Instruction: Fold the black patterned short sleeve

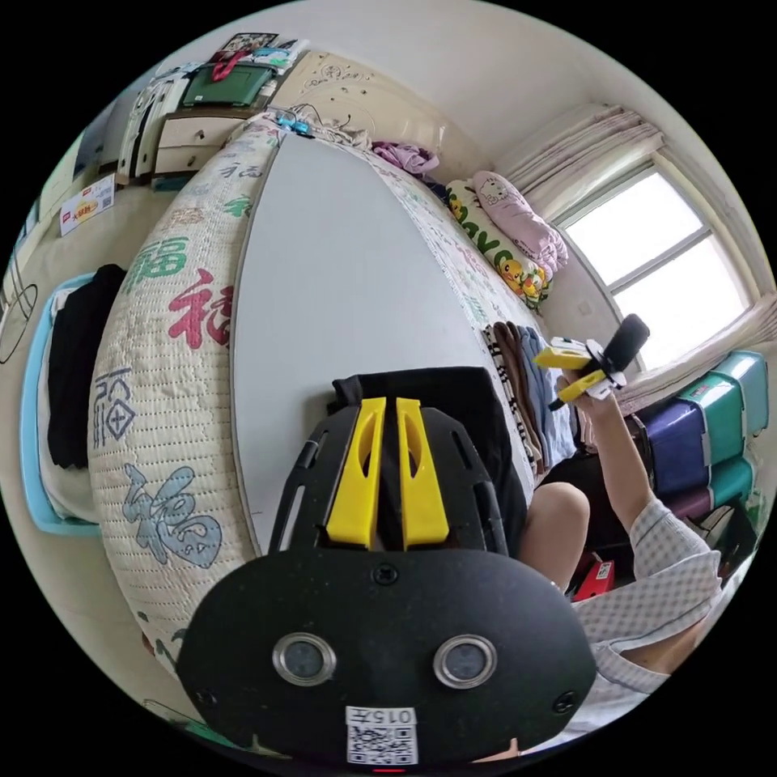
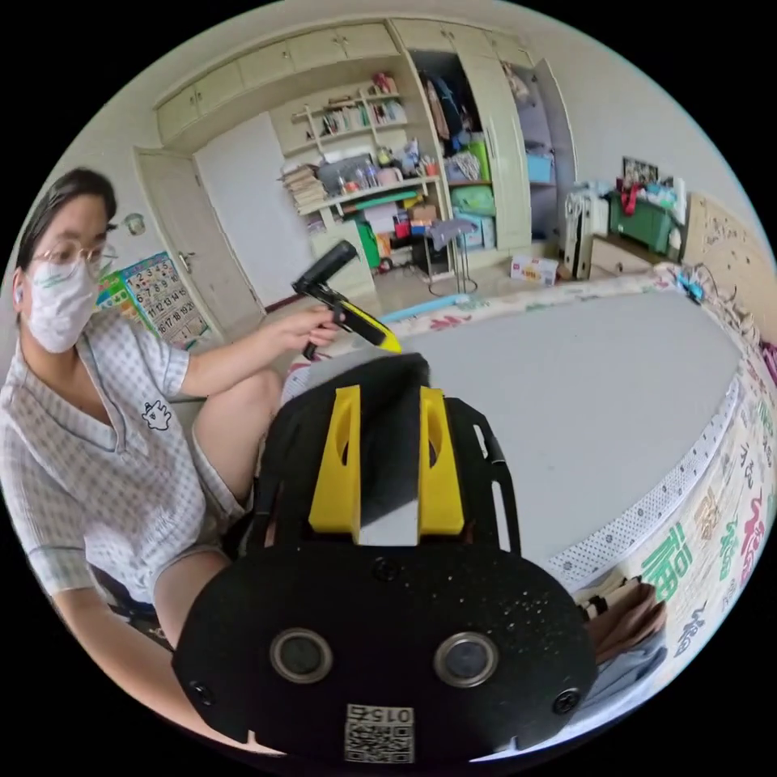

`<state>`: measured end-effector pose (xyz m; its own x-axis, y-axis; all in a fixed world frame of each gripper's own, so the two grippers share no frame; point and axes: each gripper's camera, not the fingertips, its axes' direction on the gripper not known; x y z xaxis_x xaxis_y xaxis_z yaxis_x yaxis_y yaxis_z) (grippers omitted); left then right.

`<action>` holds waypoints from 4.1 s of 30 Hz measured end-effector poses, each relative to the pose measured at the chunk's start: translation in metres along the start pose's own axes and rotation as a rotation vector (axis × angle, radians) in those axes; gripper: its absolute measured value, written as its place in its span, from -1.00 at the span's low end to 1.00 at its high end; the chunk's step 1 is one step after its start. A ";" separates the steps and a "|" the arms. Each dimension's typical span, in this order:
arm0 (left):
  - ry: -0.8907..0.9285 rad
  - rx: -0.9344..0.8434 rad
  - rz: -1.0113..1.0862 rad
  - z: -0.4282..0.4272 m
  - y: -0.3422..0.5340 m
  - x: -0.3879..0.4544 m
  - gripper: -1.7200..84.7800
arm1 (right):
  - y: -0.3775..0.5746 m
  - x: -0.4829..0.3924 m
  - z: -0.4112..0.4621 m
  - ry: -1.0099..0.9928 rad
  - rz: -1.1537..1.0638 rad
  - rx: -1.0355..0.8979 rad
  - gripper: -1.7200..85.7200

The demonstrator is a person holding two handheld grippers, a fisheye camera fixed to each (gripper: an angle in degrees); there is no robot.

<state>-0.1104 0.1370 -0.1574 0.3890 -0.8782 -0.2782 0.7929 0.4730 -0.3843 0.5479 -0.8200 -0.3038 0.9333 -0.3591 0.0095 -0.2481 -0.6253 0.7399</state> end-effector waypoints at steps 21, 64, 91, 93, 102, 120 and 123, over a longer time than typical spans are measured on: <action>-0.137 -0.183 0.048 0.054 0.028 0.041 -0.98 | -0.152 0.098 0.050 -0.115 0.166 -0.710 -0.96; 0.353 -0.613 1.196 0.175 0.198 0.265 -0.94 | -0.124 -0.026 -0.083 0.104 0.686 0.063 -0.93; 0.093 -0.022 -0.138 0.099 -0.015 -0.075 -0.77 | -0.048 -0.097 -0.071 -0.126 0.793 0.076 -0.69; 0.095 -0.022 -0.136 0.106 -0.016 -0.078 -0.79 | -0.043 -0.102 -0.066 -0.130 0.799 0.084 -0.70; 0.156 -0.008 -0.083 0.130 -0.004 -0.081 -0.85 | -0.001 -0.138 -0.049 -0.189 0.772 0.175 -0.91; 0.337 0.444 0.578 0.010 0.162 0.164 -0.92 | 0.085 -0.432 -0.178 0.122 0.260 0.682 -0.96; 0.373 0.468 0.690 0.021 0.184 0.225 -0.92 | 0.110 -0.489 -0.210 0.275 0.214 0.737 -0.96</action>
<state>0.1329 0.0245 -0.2719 0.7350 -0.2926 -0.6117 0.5816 0.7358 0.3469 0.1192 -0.5676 -0.0856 0.8528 -0.3996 0.3363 -0.4462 -0.8921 0.0715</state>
